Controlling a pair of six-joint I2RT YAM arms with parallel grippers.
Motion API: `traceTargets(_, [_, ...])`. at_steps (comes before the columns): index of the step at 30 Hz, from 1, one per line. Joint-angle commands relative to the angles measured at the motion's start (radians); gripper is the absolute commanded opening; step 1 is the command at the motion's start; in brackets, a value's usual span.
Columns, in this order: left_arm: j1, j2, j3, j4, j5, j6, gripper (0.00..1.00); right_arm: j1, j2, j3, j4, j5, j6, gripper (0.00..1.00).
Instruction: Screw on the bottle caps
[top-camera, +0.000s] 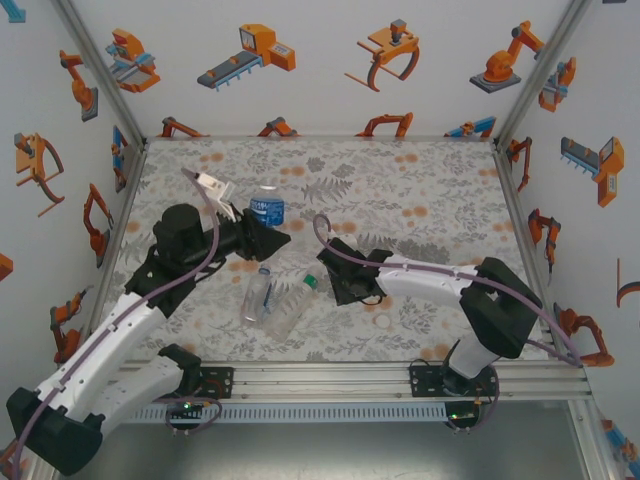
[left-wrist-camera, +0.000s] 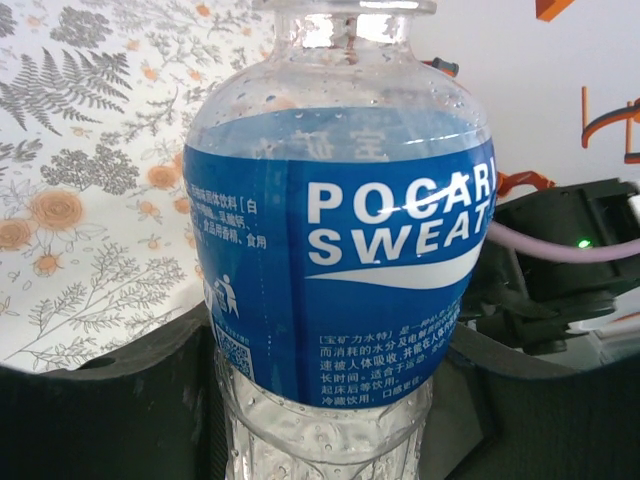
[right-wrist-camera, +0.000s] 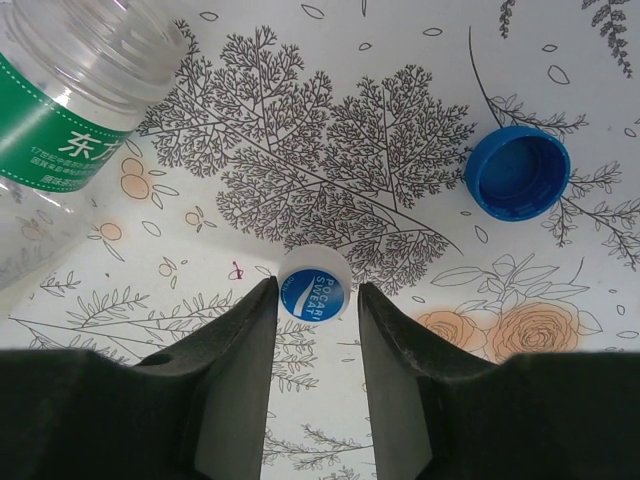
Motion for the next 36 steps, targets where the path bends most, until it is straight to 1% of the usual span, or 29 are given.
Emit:
traceTargets(1, [0.0,0.063,0.168,-0.242,-0.025,0.021,0.0,0.006,0.023,0.027,0.004,-0.006,0.007,0.37])
traceTargets(2, [-0.003,0.086,0.196,-0.282,-0.024,0.02,0.0,0.006,0.028,0.029,0.005,-0.009,0.008,0.37])
traceTargets(4, [-0.014,0.11,0.211,-0.294,0.019,0.035,0.0,0.006,0.037,0.031,0.003,-0.008,0.013,0.37])
traceTargets(8, [-0.044,0.115,0.201,-0.284,-0.019,0.017,0.0,0.006,0.045,0.039,-0.003,-0.009,0.017,0.37])
traceTargets(11, [-0.052,0.1,0.182,-0.264,-0.005,0.066,0.0,0.005,0.052,0.04,-0.007,-0.007,0.022,0.37])
traceTargets(13, [-0.056,0.1,0.18,-0.264,0.056,0.125,0.0,0.006,0.056,0.044,-0.016,-0.002,0.027,0.37])
traceTargets(16, [-0.056,0.113,0.177,-0.263,0.157,0.194,0.0,0.006,0.054,0.047,-0.026,0.009,0.031,0.42])
traceTargets(21, [-0.059,0.141,0.176,-0.245,0.209,0.2,0.0,0.006,0.025,0.054,-0.04,0.019,0.034,0.42])
traceTargets(25, [-0.064,0.145,0.169,-0.231,0.208,0.203,0.0,0.006,0.011,0.055,-0.034,0.017,0.034,0.42])
traceTargets(30, [-0.065,0.13,0.146,-0.208,0.192,0.208,0.0,0.006,0.042,0.06,-0.024,0.002,0.03,0.42])
traceTargets(36, [-0.065,0.113,0.125,-0.199,0.176,0.211,0.0,0.006,0.071,0.066,-0.018,0.004,0.027,0.4])
